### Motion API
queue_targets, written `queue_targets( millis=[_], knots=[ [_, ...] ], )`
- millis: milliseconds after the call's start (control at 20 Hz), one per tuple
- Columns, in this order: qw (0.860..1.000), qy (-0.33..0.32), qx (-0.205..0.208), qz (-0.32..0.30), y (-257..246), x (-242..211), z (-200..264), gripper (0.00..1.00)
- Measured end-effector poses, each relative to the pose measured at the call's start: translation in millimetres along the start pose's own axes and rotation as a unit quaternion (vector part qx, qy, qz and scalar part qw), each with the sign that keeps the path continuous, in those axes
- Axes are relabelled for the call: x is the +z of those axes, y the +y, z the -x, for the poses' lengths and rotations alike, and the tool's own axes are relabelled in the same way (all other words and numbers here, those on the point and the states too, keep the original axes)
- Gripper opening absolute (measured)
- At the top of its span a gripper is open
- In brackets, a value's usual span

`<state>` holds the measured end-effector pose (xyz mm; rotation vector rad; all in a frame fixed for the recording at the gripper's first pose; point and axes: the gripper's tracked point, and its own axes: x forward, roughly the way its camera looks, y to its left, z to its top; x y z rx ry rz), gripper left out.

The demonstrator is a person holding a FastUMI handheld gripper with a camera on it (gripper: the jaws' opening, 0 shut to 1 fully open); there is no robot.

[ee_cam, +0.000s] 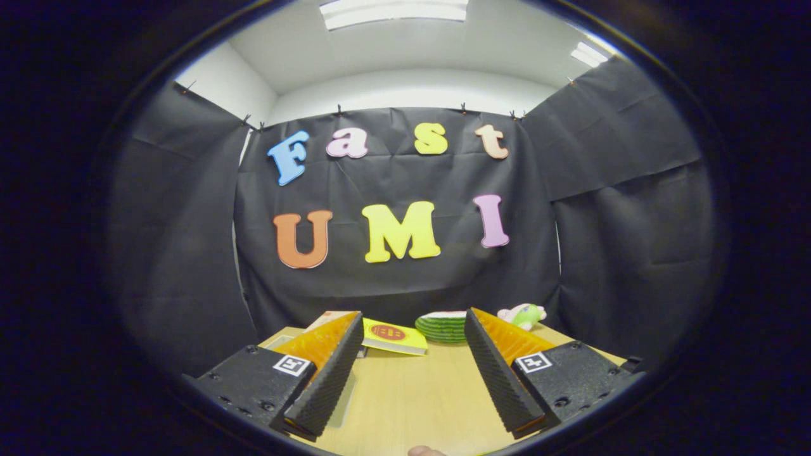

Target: Open the storage box then place both shoes into the box .Put the left shoe in first, then the right shoe, with the right side of both shoes facing outward in a uniform manner.

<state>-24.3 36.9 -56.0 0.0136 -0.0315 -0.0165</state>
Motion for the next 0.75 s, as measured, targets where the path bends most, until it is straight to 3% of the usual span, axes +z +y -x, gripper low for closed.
queue_targets(
  millis=[450,750],
  knots=[
    [1.0,-0.002,-0.006,0.025,-22.7,4.2,16.0,1.0],
    [1.0,0.012,-0.007,0.009,-36.8,-5.7,23.8,1.0]
  ],
)
